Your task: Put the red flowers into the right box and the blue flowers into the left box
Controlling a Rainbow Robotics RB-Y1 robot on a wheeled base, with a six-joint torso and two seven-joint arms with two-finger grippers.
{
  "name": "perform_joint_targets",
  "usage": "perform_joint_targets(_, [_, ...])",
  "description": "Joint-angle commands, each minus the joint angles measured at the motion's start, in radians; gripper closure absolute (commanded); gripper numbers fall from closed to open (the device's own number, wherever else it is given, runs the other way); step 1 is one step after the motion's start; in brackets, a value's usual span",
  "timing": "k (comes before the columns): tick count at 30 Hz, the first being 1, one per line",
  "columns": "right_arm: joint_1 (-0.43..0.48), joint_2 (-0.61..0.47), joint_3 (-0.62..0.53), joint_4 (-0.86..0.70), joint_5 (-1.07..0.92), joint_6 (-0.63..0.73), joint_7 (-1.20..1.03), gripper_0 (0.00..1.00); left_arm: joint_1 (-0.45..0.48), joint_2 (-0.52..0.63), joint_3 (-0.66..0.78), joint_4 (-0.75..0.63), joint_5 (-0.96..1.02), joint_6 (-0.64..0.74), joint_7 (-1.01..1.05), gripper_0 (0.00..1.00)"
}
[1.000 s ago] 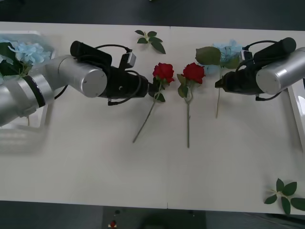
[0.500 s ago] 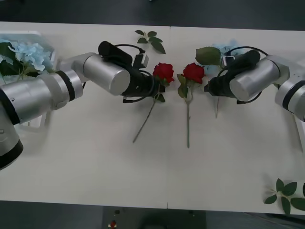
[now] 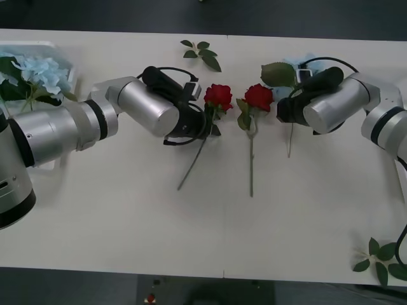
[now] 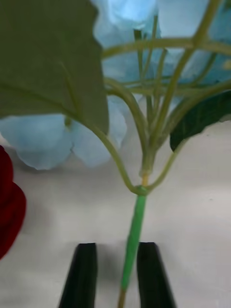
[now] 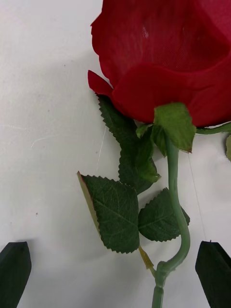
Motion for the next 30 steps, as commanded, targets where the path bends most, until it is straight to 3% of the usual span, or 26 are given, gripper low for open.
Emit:
perform_joint_targets(1, [-0.037,-0.028,-0.064,-0.041,-0.064,-0.002,-0.035,1.0,-0.064,-0.063,-0.052,0.06,-0.018,-0.005,0.037,0.0])
perform_joint_targets(5, [-0.036,-0.093,-0.093,-0.114,-0.151,0.0,-0.033,1.0,-0.068,-0.087,-0.057,0.092,-0.033,-0.005,0.038,0.0])
perform_joint_targets(13, [-0.036,-0.383,-0.147,-0.455,-0.461,0.149,-0.015,1.0,-0.067,-0.116,-0.058,0.108,-0.084,-0.005,0.04,0.0])
perform_joint_targets(14, [-0.037,-0.415,-0.15,-0.49,-0.504,0.158,-0.013,1.0,-0.067,-0.121,-0.058,0.108,-0.088,-0.005,0.04,0.04])
perform_joint_targets(15, [-0.037,-0.449,-0.151,-0.524,-0.546,0.167,-0.009,1.0,-0.067,-0.122,-0.058,0.108,-0.093,-0.005,0.04,0.4])
perform_joint_targets(16, [-0.037,-0.501,-0.153,-0.575,-0.612,0.176,-0.001,1.0,-0.068,-0.125,-0.058,0.108,-0.091,-0.005,0.04,0.95])
perform_joint_targets(17, [-0.037,-0.521,-0.153,-0.593,-0.633,0.178,0.004,1.0,-0.068,-0.127,-0.058,0.108,-0.091,-0.005,0.04,1.0])
perform_joint_targets(22, [-0.031,-0.636,-0.154,-0.691,-0.825,0.178,0.128,1.0,-0.07,-0.127,-0.058,0.1,-0.102,-0.005,0.04,1.0])
perform_joint_targets(30, [-0.022,-0.726,-0.153,-0.693,-1.058,0.235,0.312,1.0,-0.07,-0.128,-0.057,0.1,-0.108,-0.005,0.041,1.0])
